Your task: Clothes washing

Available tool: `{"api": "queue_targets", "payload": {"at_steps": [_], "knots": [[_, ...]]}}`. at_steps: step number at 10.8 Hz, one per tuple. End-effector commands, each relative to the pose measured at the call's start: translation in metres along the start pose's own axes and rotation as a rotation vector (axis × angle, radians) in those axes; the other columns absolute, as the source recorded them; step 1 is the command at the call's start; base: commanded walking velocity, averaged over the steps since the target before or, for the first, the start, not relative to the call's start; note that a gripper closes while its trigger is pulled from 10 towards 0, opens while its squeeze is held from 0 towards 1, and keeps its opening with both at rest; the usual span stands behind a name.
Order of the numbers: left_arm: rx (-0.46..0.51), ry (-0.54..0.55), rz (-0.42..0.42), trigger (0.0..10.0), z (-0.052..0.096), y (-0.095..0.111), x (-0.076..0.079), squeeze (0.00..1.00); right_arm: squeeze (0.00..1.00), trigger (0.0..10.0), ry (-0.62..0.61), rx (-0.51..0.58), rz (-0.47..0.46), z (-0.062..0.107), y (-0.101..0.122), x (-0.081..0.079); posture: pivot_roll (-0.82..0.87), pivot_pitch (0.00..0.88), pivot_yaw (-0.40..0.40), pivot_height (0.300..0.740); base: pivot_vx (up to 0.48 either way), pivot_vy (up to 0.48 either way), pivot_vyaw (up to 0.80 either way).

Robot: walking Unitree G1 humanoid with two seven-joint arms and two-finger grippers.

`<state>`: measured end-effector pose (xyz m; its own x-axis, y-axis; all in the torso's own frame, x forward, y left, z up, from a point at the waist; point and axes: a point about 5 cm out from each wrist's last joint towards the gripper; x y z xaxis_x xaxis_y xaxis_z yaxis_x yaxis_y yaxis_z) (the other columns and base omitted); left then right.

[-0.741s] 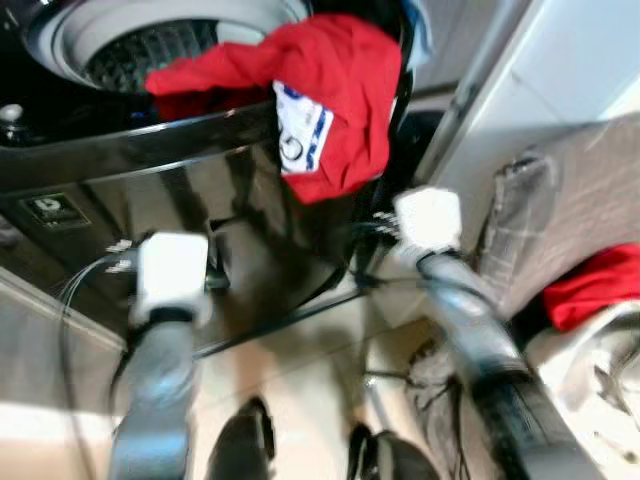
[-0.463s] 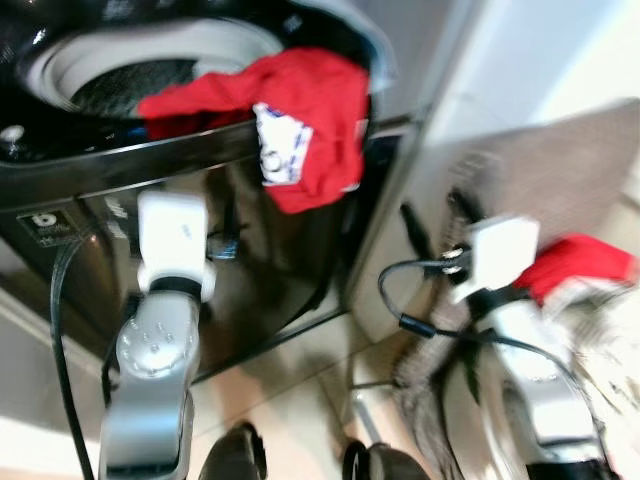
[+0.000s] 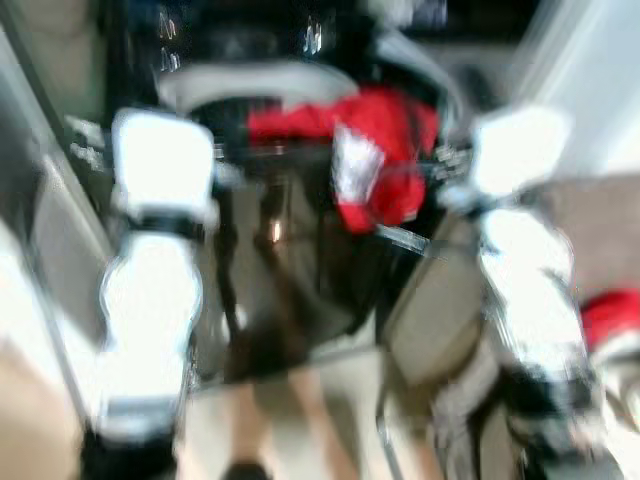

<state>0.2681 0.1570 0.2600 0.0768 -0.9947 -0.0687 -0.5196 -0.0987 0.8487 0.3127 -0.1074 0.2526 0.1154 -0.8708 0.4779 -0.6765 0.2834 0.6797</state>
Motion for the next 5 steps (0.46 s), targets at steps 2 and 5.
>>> {"api": "queue_targets", "payload": {"at_steps": [2,5], "knots": [[-0.052,-0.029,0.027,10.0,0.0014,-0.0114,0.0127,0.0,0.0,10.0,-0.005,-0.027,0.023,0.0052,-0.0111,0.0077,0.09,0.0,-0.078,0.74,0.48,0.0,0.0],[-0.072,-0.046,0.009,10.0,0.0029,-0.0155,0.0157,0.0,0.0,10.0,-0.003,-0.056,0.011,0.0066,-0.0182,0.0019,0.1,0.014,-0.088,0.74,0.474,0.0,0.0]]}}
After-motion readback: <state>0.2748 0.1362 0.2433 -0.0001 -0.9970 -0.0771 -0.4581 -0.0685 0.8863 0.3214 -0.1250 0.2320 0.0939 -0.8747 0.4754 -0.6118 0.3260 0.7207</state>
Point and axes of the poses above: a point about 5 cm out from each wrist's last joint towards the gripper, its own z axis pointing back from the gripper into the wrist, its own y axis along the axis of the wrist's last joint, x = y × z, and after that the axes turned 15 degrees about z, right-handed
